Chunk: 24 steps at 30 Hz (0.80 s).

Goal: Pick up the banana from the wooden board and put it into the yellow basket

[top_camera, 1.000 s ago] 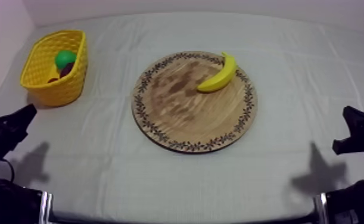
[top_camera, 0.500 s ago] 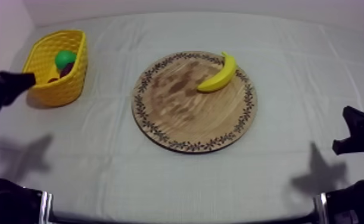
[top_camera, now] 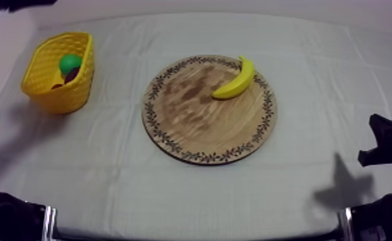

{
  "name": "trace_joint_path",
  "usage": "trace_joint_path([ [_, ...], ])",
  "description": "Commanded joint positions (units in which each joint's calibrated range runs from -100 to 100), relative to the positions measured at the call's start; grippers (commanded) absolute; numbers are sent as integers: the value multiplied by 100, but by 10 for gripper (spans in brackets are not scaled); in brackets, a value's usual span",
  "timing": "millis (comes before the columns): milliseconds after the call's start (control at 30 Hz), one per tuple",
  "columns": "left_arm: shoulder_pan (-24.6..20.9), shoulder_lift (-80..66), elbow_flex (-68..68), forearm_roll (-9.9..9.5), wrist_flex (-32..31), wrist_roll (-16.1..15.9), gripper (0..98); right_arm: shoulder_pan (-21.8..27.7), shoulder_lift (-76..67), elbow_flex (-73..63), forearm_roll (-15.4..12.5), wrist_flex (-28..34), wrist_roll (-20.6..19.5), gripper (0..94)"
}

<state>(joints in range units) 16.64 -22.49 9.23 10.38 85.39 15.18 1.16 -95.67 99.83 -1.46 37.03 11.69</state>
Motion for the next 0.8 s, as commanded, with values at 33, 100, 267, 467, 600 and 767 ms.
trace_joint_path([
  [33, 232, 1026, -1588, 33, 258, 398, 0, -2, 0, -5, -3, 6, 0, 2],
  [100, 379, 1366, -1915, 51, 387, 542, 0, -2, 0, -5, -3, 6, 0, 2],
  [267, 711, 2108, -2467, 159, 571, 816, 0, -2, 0, -5, -3, 6, 0, 2],
  [467, 1129, 2873, -2862, 281, 620, 1032, 0, -2, 0, -5, -3, 6, 0, 2],
  [600, 1388, 3365, -3075, 369, 628, 1149, 0, -2, 0, -5, -3, 6, 0, 2],
  [767, 1643, 3914, -3133, 424, 664, 1347, 0, -2, 0, -5, -3, 6, 0, 2],
])
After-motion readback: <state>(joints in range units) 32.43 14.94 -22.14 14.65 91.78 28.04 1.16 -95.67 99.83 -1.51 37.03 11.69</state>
